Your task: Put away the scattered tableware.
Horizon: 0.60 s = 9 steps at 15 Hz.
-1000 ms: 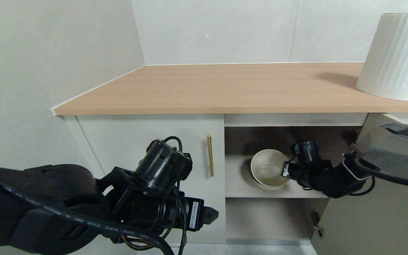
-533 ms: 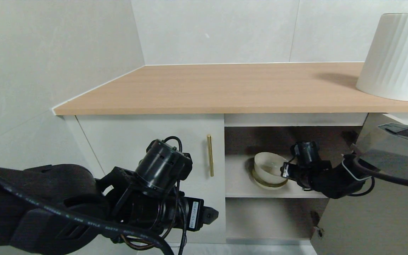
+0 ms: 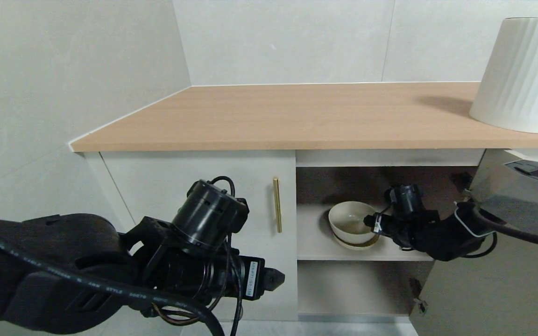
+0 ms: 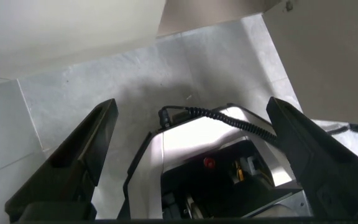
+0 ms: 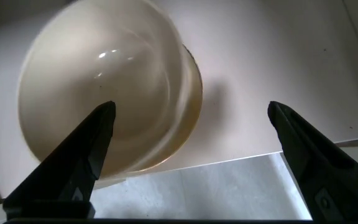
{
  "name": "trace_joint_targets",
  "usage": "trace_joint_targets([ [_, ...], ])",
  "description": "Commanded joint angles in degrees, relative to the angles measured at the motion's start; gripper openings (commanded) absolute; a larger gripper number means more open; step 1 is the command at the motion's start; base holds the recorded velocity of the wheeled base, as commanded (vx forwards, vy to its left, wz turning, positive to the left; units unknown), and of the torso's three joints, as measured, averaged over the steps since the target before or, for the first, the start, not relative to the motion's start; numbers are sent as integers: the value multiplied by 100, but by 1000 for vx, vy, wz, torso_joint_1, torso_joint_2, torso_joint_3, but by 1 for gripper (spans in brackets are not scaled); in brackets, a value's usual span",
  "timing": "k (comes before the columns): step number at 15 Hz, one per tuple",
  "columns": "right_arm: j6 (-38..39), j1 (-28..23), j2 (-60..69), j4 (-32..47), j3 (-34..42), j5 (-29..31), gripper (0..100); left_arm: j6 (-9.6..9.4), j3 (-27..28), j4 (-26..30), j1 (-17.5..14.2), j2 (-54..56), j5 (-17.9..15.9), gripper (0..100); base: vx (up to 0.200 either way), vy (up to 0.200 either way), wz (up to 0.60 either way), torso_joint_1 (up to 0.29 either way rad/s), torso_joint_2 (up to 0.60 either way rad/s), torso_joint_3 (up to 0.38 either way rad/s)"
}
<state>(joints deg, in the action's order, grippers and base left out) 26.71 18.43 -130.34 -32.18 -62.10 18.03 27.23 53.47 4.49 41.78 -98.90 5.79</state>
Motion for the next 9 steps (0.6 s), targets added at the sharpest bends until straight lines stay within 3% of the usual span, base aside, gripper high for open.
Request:
trace_joint_targets([
  [1, 1, 11, 229, 2, 110, -10, 100, 10, -3, 0, -135, 240, 1, 100, 0, 0, 0, 0, 0, 0],
  [5, -25, 187, 1547, 555, 980, -370, 100, 1, -179, 17, -530, 1163, 1, 100, 0, 0, 0, 0, 0, 0],
  [7, -219, 468, 2786, 1144, 1525, -959, 100, -34, -363, 35, -785, 1971, -17, 100, 0, 0, 0, 0, 0, 0],
  [9, -272, 662, 3691, 1847, 1789, -1030, 100, -43, -653, 105, -926, 2587, -104, 100, 0, 0, 0, 0, 0, 0],
])
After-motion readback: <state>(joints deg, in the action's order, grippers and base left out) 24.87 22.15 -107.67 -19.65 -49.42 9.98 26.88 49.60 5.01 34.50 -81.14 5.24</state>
